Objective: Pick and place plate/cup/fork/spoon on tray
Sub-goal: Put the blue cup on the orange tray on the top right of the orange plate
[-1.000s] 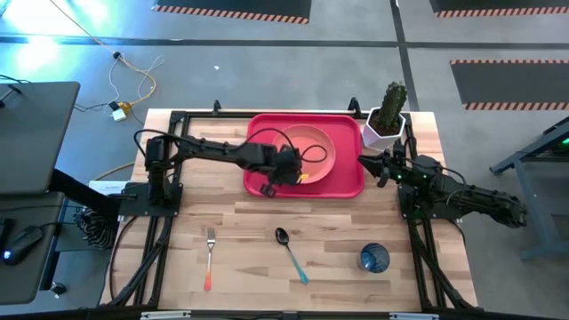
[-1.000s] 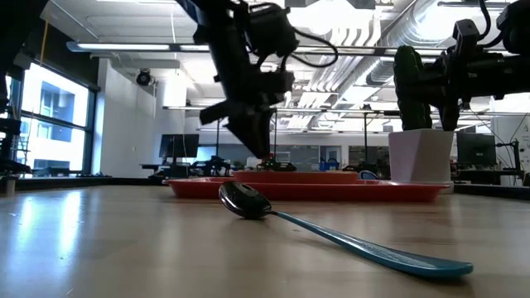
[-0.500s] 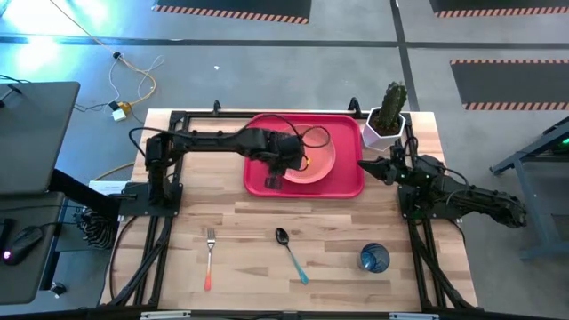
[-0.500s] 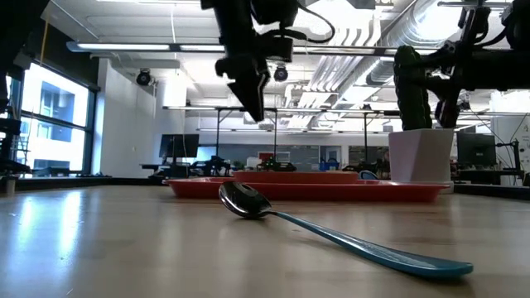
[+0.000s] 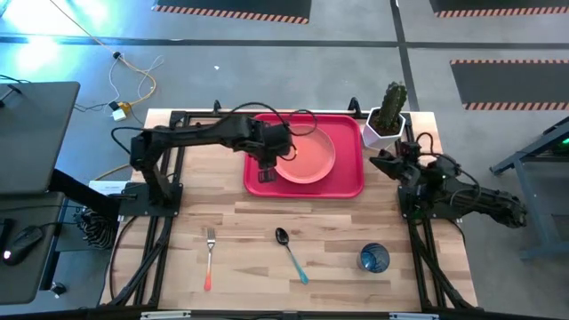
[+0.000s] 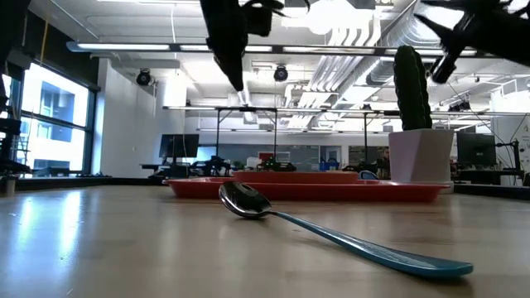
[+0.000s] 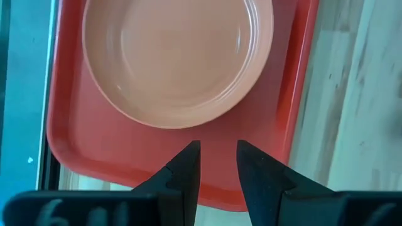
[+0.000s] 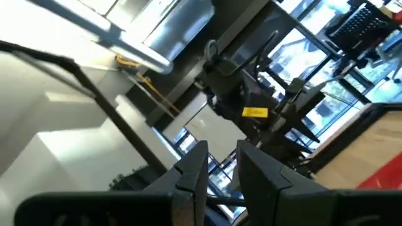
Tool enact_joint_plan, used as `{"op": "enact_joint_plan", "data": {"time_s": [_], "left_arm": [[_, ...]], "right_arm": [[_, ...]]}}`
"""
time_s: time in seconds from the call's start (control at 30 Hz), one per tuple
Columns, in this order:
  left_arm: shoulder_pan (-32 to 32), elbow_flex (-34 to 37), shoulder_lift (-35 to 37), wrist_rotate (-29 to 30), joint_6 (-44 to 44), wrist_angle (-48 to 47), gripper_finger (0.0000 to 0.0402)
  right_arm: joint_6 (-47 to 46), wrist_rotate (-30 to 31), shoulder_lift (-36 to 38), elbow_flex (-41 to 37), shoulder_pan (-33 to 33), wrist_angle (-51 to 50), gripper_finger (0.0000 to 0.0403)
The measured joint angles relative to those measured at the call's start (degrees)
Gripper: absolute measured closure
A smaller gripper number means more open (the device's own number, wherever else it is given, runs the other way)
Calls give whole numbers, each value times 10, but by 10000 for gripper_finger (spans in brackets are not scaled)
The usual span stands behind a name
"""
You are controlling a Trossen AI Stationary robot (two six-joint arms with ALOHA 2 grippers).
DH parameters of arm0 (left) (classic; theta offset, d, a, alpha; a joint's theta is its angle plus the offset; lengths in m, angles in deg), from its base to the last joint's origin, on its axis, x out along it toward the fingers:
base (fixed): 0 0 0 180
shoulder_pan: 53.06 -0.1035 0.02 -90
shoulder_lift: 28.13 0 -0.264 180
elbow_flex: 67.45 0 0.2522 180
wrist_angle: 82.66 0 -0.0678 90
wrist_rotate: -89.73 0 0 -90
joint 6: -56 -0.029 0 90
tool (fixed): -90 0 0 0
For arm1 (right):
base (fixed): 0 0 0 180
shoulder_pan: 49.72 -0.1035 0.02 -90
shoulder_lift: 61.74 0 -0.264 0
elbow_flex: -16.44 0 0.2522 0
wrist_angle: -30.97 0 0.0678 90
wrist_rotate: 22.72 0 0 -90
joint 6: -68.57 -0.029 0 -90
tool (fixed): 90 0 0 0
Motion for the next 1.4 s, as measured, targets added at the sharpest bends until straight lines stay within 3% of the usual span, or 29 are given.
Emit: {"op": "enact_joint_plan", "data": {"time_s": [0.1, 0.33, 0.63, 0.8, 1.1, 1.4], "left_arm": [[0, 0, 20, 0, 30, -7, 307], [0, 3, 51, 8, 88, -17, 307], [13, 126, 120, 25, 194, 15, 307], [20, 179, 159, 29, 258, 46, 307], [44, 216, 194, 62, 344, 43, 307], [62, 232, 199, 80, 338, 38, 307]], "right_arm": [[38, -13, 0, 53, 0, -83, 328], [125, -27, -21, 237, 0, -440, 328], [152, -52, -91, 401, 0, -738, 328], [152, -77, -124, 439, 0, -822, 328], [94, -140, -159, 439, -7, -876, 328], [-8, -135, -231, 439, -100, -856, 328]]}}
